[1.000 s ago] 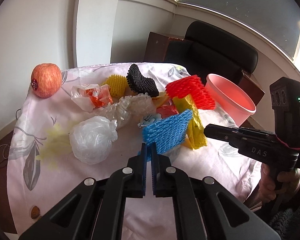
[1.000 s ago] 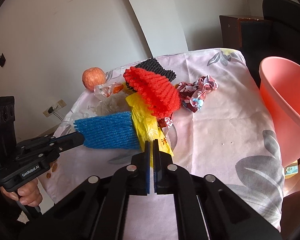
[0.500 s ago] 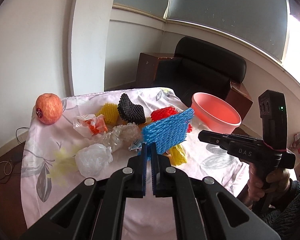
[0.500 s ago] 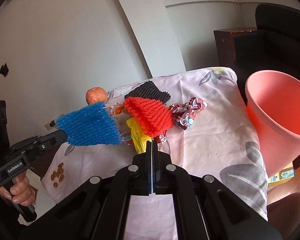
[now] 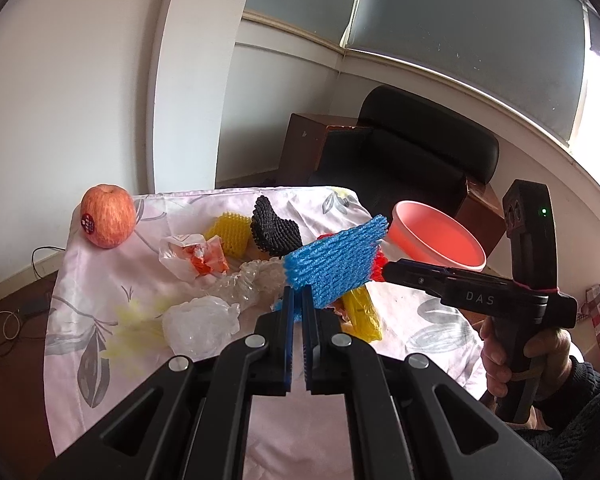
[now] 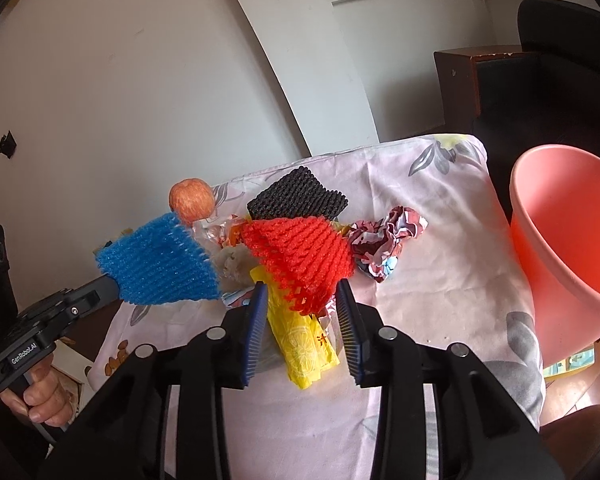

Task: Collect trash
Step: 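Carry the blue and red foam nets with both grippers over the pink bin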

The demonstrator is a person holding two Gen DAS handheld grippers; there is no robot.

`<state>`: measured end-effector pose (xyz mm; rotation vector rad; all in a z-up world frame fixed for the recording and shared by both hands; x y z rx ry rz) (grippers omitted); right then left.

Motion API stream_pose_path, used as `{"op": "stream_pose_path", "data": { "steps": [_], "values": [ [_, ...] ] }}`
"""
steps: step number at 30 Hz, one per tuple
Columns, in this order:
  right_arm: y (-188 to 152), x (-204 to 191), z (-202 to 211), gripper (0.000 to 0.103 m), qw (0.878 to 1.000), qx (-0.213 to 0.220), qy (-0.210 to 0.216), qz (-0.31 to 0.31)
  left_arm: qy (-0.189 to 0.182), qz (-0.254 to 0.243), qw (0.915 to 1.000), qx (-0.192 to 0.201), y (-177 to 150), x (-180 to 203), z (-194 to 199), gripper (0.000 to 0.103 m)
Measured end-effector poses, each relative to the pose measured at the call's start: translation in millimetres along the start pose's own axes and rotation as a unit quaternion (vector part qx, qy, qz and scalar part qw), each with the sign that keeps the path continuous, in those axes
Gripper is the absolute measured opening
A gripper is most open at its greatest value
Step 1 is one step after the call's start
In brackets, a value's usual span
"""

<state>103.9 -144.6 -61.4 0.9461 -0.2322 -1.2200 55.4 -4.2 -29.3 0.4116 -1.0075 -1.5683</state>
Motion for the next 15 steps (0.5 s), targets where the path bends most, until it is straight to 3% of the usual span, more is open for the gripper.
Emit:
{"op": "stream_pose_path", "data": {
  "steps": [6,7,8,10,15],
  "values": [
    [2,-1,-13,0.034,1.0,-0.003,-0.005,0.015,0.001,0.002,1.0,0.001,2,-2,0,0.003],
    [1,-1,-14,0.029,1.0,-0.003,-0.003,0.013,0.001,0.002,1.0,0.002,2,-2,0,0.003],
    [1,0,-15,0.016,1.0,-0.005,-0.005,0.012,0.001,0.001,1.0,0.002,3,-1,0,0.003],
    [1,3,-15,0.008,1.0,-0.005,-0.008,0.008,0.002,0.001,1.0,0.003,4,0,1,0.003],
    [6,8,-1,0.006,1.0,0.018,-0.005,-0.002,0.0,0.0,1.0,0.008,10,5,0,0.003]
  ]
}}
Point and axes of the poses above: each gripper's, at about its wrist camera, not at the fingertips, and z roughly against the way its jaws point, x to its right, y to its top, the point moved 10 cm from there along -z, roughly the way its jaws point, and after that the axes turned 3 degrees about z, right-handed, at the moved point
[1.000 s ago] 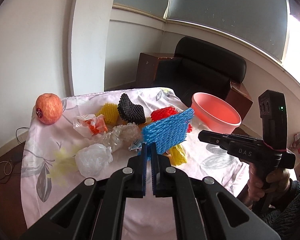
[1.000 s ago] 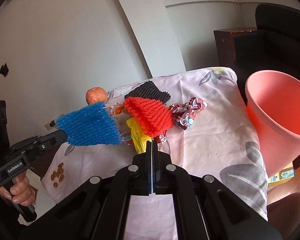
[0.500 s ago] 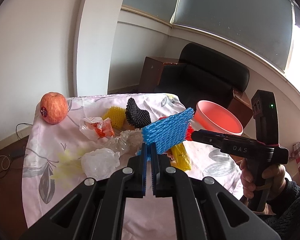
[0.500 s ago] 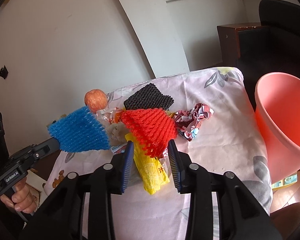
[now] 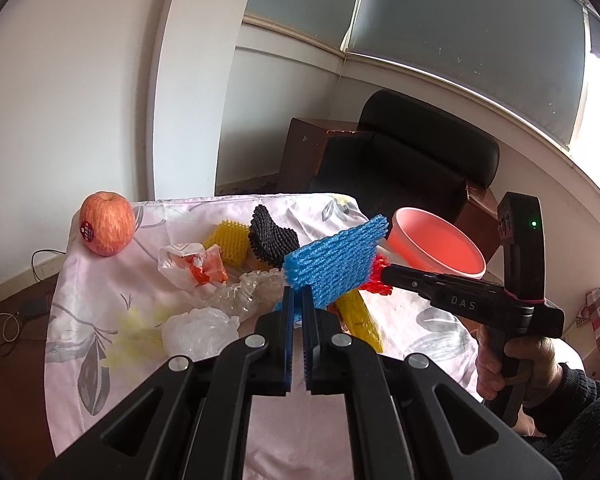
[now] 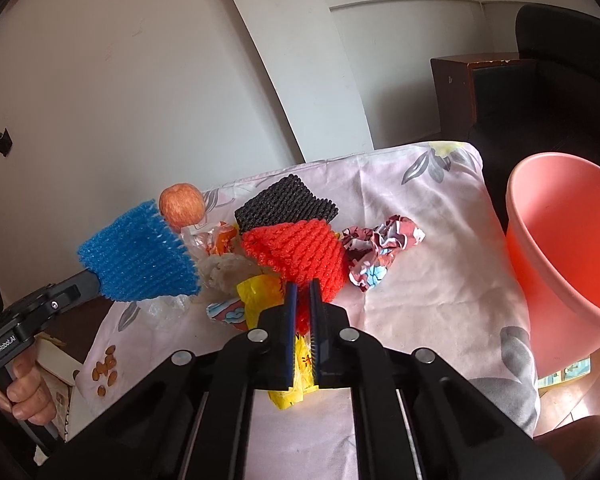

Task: Collect trash
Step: 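Carry the blue and red foam nets with both grippers over the pink bin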

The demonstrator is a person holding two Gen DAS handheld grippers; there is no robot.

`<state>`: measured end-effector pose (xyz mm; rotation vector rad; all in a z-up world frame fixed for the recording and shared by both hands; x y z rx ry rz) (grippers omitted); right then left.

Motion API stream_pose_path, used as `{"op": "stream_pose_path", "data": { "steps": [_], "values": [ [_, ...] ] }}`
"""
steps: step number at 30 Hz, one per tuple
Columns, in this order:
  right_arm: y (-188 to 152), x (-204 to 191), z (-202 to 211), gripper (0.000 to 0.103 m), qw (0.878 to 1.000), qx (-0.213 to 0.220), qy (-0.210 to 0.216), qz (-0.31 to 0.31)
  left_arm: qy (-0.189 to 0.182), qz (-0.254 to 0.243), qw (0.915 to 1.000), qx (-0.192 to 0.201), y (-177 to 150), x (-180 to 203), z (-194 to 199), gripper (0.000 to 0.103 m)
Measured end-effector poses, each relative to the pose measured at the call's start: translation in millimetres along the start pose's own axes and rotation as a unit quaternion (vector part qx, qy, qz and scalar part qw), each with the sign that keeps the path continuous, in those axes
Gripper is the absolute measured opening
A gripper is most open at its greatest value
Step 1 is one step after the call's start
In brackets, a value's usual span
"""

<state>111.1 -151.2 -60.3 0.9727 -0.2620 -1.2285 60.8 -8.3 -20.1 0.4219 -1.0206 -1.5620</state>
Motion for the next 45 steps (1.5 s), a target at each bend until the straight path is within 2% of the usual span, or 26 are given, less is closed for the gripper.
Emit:
{"op": "stream_pose_path", "data": {
  "steps": [5,10,14,22,28,37,45],
  "values": [
    [13,7,29,0.006,0.999,0.041,0.018,-0.025,-0.008,-0.006,0.9999,0.011,13,12,-2,0.003],
    [28,26,61,0.006,0.995,0.089,0.012,-0.053,-0.026,-0.009,0.9995,0.015,27,34,-14,0.003],
    [33,54,81,0.006,0.99,0.117,-0.014,-0.078,-0.038,-0.019,0.9991,0.01,32,58,-31,0.003],
    [29,129,101,0.006,0.976,0.147,-0.097,-0.125,-0.055,-0.039,0.9976,-0.014,41,107,-76,0.003],
    [26,170,105,0.006,0.967,0.155,-0.14,-0.143,-0.052,-0.06,0.996,-0.041,46,141,-120,0.003],
    [19,212,101,0.006,0.96,0.153,-0.166,-0.167,-0.032,-0.103,0.9913,-0.075,44,186,-191,0.003],
    [11,231,85,0.006,0.958,0.132,-0.173,-0.187,-0.009,-0.129,0.9857,-0.109,28,202,-234,0.003]
  ]
}}
Point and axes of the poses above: each gripper's, at about its wrist camera, not at the fingertips, and z roughly against the way its jaws point, x to its right, y to its top, the point moved 10 cm from there along -z, roughly the way its jaws point, and after that the axes turned 3 degrees about z, right-handed, at the moved point
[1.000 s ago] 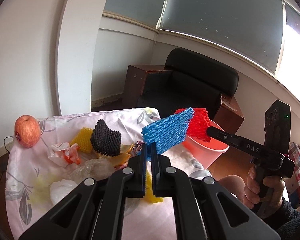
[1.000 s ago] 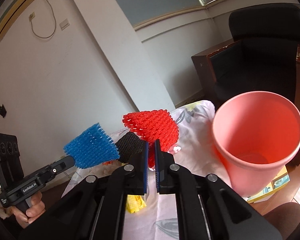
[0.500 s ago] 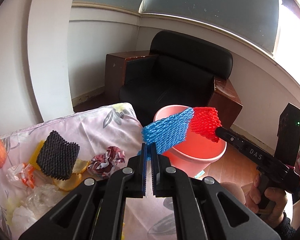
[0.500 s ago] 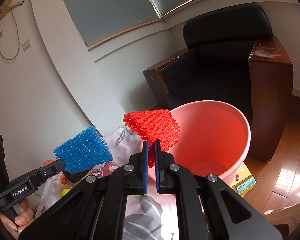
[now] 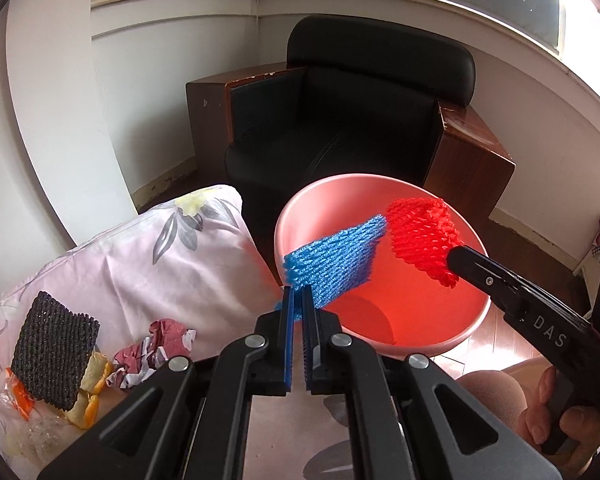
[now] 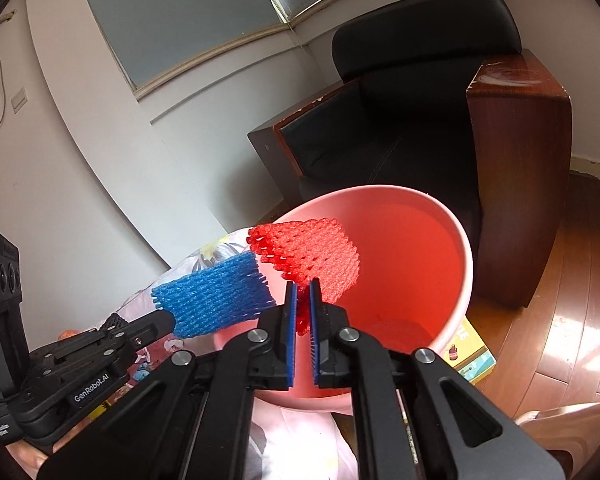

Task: Collect trash
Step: 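Carry the blue and red foam nets with both grippers over the pink bin, then open both grippers to drop the nets into the pink bin, then move both open grippers back over the trash on the table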

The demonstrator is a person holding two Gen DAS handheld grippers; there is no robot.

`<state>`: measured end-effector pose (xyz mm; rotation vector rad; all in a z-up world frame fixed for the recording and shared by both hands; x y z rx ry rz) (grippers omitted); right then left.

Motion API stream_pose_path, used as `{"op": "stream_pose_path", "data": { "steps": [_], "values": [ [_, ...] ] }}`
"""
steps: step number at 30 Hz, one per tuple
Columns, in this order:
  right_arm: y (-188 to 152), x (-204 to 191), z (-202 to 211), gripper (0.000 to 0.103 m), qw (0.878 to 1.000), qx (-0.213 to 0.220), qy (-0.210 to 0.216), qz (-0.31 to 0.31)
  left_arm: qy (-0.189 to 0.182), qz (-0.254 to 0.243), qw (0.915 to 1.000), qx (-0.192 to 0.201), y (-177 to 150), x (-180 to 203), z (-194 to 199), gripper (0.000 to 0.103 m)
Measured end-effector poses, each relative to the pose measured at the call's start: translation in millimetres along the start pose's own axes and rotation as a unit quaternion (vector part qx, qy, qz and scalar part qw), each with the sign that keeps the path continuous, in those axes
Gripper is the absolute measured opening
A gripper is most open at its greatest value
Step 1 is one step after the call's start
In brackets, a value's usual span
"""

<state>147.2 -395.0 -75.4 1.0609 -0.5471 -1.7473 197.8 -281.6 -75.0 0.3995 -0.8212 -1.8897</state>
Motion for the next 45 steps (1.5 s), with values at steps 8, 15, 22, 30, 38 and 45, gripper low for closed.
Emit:
{"op": "stream_pose_path", "data": {
  "steps": [8,15,22,30,38,45],
  "values": [
    [-7,6,-12,0.006,1.0,-0.014,-0.007,-0.007,0.002,-0.004,0.9999,-0.014,-3,0,-15,0.003],
    [-7,9,-16,0.007,0.999,-0.024,-0.019,-0.012,-0.006,0.004,0.9999,-0.014,-3,-2,-16,0.007],
    [-10,9,-14,0.026,0.999,-0.027,-0.018,-0.023,-0.007,0.008,0.9999,-0.004,-2,-7,-6,0.033],
    [-7,1,-5,0.03,1.0,-0.021,-0.011,-0.013,-0.007,0.019,0.9998,0.008,-1,-15,9,0.04],
    [-4,-6,7,0.034,1.0,-0.013,-0.008,-0.006,-0.008,0.034,0.9991,0.026,1,-27,33,0.04],
    [-11,-27,15,0.034,1.0,-0.016,0.007,0.012,0.001,0.051,0.998,0.037,-7,-46,57,0.04]
  ]
}}
Point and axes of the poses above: each gripper's, at about its wrist camera, not at the fingertips, and z roughly against the way its jaws point, x to its right, y to its top, the point moved 10 cm from there along -z, roughly the way its jaws point, and after that the axes turned 3 degrees about z, right-handed, at the moved point
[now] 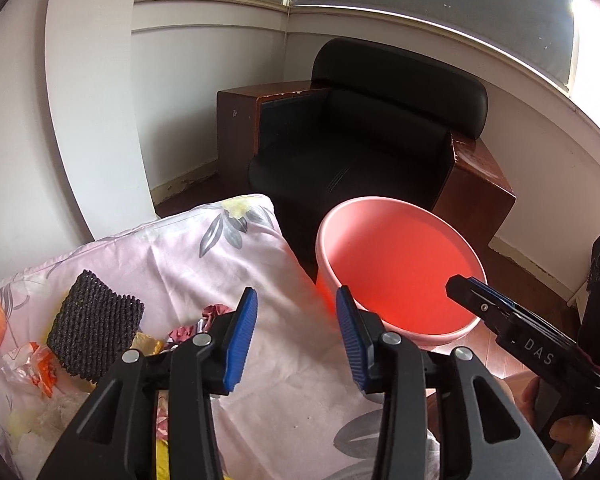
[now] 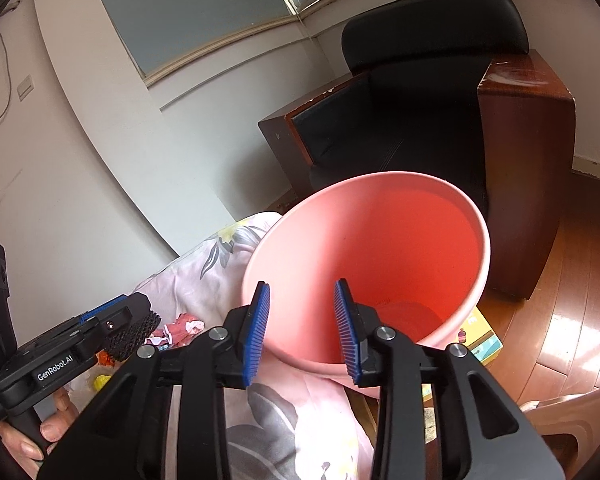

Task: Collect trash
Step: 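Move both open grippers back over the trash on the table, then grasp the black foam net with the left gripper and lift it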

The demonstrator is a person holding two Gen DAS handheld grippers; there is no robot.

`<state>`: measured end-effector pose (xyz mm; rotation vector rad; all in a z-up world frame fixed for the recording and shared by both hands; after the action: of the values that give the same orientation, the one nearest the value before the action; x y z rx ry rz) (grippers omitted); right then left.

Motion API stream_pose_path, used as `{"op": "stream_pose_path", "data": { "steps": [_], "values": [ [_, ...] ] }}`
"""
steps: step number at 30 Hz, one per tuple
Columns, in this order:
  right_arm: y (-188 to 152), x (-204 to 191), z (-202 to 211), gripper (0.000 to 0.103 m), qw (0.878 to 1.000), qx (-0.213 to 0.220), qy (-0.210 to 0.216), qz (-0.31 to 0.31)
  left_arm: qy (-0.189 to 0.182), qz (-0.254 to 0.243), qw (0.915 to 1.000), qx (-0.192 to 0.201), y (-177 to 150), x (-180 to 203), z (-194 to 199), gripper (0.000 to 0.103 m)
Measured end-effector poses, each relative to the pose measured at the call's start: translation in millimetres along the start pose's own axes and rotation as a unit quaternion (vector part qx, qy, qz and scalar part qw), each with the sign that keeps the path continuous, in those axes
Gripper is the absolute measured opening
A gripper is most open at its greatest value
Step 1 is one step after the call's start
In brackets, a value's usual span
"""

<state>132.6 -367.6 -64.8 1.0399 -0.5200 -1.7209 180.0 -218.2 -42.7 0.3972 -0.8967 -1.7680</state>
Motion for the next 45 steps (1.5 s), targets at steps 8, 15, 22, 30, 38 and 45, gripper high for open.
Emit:
{"op": "stream_pose_path", "data": {
  "steps": [8,15,22,30,38,45],
  "values": [
    [-18,-35,7,0.034,0.999,-0.01,0.025,0.026,0.014,0.028,0.9993,0.021,-2,-32,36,0.04],
    [-37,-63,9,0.034,0.997,-0.027,0.055,0.037,0.035,0.047,0.9976,0.037,-11,-65,67,0.04],
    [-50,-76,11,0.034,0.996,-0.034,0.066,0.044,0.077,0.063,0.9938,0.05,-22,-107,91,0.04],
    [-62,-87,-1,0.034,0.994,-0.054,0.084,0.035,0.116,0.089,0.9884,0.043,-44,-158,105,0.04],
    [-74,-107,-7,0.034,0.991,-0.069,0.1,0.059,0.104,0.11,0.9881,0.025,-39,-177,76,0.041],
    [-80,-121,-15,0.034,0.987,-0.095,0.111,0.066,0.127,0.098,0.987,-0.007,-39,-189,28,0.041]
  ]
}}
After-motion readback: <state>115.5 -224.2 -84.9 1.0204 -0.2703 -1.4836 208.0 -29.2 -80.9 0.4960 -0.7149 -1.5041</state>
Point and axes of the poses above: each gripper's, at about its wrist camera, not at the fingertips, and z roughly against the way its jaws point, x to its right, y to its top, the point moved 10 cm from there along -z, roughly the way its jaws point, and after that the axes turned 3 degrees about z, right-handed, at the moved point
